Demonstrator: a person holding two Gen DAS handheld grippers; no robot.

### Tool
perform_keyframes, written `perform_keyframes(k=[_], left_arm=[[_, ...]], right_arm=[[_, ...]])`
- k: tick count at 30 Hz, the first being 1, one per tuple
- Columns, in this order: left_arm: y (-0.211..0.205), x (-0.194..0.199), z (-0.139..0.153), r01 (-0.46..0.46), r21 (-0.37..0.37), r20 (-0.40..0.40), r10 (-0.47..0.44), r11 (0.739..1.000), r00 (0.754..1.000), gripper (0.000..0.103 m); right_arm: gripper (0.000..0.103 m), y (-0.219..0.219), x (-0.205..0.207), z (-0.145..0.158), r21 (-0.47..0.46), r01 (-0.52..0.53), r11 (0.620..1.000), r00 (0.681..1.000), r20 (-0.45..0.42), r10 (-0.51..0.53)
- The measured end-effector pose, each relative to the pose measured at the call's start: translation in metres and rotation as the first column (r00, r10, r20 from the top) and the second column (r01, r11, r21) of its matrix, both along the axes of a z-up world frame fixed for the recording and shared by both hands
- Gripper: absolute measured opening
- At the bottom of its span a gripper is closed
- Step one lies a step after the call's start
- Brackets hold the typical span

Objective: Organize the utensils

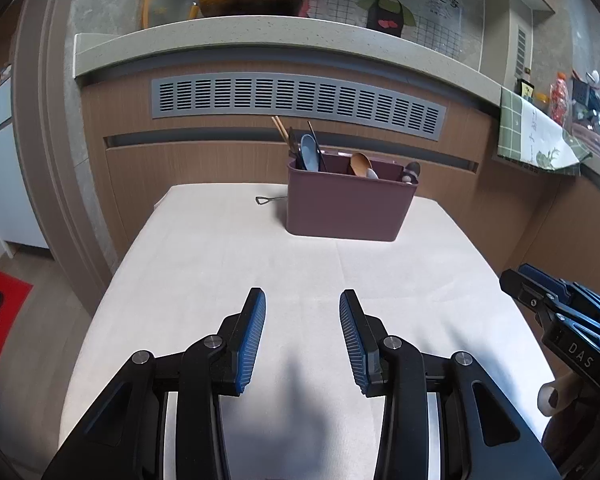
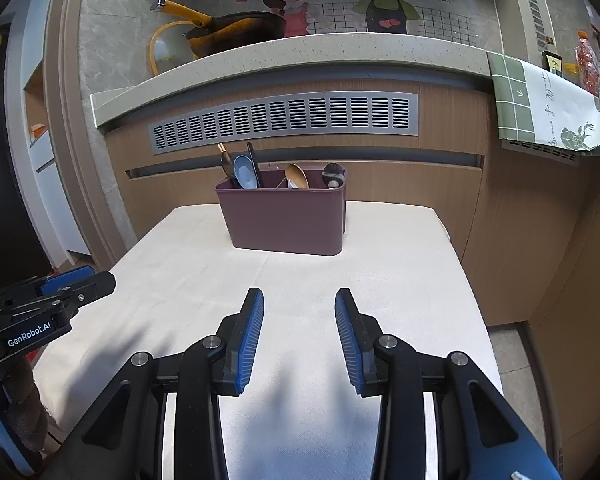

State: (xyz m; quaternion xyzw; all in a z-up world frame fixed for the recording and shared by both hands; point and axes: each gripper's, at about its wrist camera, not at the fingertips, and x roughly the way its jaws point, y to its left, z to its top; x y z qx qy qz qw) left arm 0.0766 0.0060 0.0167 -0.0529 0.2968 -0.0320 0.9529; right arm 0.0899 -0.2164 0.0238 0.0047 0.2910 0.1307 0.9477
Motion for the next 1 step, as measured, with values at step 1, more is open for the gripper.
perform_keyframes(k=[1], left_arm=[[0.0018,-0.0004,0.0,-0.003,-0.008,0.003,0.003,1.0,1.0,0.04]], right_arm=[[0.035,0.0008,0.0002,0.0004,-0.003,0.0,1.0,1.0,0.0,0.0]])
